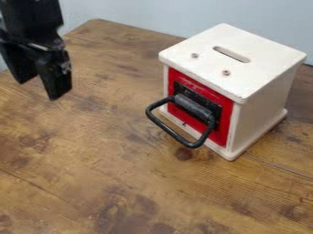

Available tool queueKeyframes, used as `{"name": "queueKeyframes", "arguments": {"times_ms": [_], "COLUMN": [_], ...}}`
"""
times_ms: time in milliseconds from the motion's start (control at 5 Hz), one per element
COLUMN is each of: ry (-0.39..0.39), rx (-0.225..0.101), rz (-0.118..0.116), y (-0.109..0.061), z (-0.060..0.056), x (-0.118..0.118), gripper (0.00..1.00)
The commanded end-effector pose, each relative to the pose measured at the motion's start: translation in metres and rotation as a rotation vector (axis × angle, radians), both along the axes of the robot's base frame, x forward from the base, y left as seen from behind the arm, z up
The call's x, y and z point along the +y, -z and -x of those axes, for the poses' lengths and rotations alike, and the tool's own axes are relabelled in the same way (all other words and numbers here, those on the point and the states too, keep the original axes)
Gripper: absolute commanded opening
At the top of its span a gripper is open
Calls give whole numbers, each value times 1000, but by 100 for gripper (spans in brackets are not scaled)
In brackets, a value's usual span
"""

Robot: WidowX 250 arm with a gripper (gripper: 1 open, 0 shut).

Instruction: Close the drawer

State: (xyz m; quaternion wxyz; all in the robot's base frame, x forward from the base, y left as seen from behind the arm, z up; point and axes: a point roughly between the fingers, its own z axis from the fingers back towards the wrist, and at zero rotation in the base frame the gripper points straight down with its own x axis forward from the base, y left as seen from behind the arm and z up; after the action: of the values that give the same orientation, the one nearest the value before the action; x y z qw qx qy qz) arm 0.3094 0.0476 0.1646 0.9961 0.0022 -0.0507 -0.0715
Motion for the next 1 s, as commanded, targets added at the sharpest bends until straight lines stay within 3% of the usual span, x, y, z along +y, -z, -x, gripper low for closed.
{"name": "queueKeyframes", "arguments": {"times_ms": [0, 400, 800], "ry": [-78, -2, 99], "rx": [-53, -65, -53], "rz": [-2, 7, 5], "y": [-21, -16, -19], "z": [2, -7, -12], "x": [3, -12, -3], "gripper": [100, 100, 100]}}
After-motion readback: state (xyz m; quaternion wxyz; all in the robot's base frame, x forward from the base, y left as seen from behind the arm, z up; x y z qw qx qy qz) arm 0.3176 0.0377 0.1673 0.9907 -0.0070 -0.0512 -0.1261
